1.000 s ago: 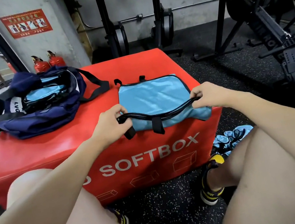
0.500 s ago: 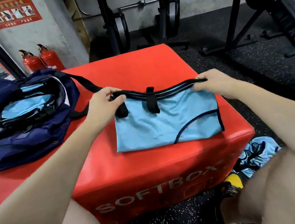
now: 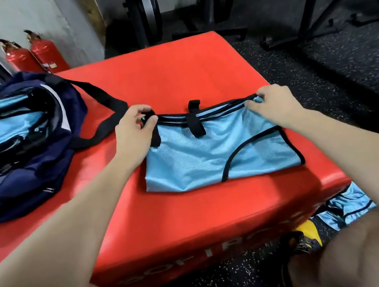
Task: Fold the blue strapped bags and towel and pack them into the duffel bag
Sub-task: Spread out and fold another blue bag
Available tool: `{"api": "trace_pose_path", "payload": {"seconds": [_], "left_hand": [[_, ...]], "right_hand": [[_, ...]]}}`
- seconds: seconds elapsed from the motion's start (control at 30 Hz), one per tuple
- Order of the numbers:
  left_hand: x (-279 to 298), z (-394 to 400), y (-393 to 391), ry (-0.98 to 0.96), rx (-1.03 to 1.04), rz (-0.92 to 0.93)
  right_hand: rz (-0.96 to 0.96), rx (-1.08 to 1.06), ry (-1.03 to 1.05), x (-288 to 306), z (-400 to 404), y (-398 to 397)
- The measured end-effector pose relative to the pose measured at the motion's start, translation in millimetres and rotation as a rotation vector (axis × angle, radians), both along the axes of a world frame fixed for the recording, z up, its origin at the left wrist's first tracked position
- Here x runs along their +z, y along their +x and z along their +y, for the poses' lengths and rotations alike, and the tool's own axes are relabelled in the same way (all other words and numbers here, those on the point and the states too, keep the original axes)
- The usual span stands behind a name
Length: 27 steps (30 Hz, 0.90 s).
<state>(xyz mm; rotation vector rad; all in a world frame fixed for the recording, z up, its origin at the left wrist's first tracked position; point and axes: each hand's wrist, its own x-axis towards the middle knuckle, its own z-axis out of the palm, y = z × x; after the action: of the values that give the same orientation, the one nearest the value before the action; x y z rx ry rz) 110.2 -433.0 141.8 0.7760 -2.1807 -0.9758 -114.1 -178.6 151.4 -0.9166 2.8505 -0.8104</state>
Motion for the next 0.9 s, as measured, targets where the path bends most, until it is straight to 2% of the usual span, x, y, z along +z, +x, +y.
{"api": "trace_pose_path", "payload": {"seconds": [0.13,0.2,0.3,0.37,0.43,0.63,0.7,0.9], "left_hand": [[-1.9,2.0,-1.2,-0.034,0.032,-0.032],[0.0,11.9,6.0,-0.235,0.021,-0.122],[7.0,42.0,18.1,-0.473,-0.157,-0.194],[6.8,67.9,29.5,-0.474,-0.351,-0.156],[3.6,93.7,40.2,-0.442,-0.456,-0.187],[-10.4,140.1,66.7,-0.324,-0.289,-0.72],[-15.4,135.0,72.0,-0.356,-0.27,-0.78],[-16.7,110.5,66.2,-0.447,-0.319,-0.794]], "right_hand": [[0.179,-0.005,0.098,-0.2,6.6,11.7],[0.292,0.075,0.087,0.2,14.6,25.7],[0.238,0.299,0.03,3.4,23.2,47.3],[0.153,0.488,0.075,0.7,31.8,64.5],[0.096,0.607,0.122,-0.7,42.0,79.5],[0.029,0.645,0.144,4.9,71.9,99.2],[0.035,0.638,0.147,6.7,81.3,97.8],[0.119,0.616,0.131,3.4,87.2,101.1]]}}
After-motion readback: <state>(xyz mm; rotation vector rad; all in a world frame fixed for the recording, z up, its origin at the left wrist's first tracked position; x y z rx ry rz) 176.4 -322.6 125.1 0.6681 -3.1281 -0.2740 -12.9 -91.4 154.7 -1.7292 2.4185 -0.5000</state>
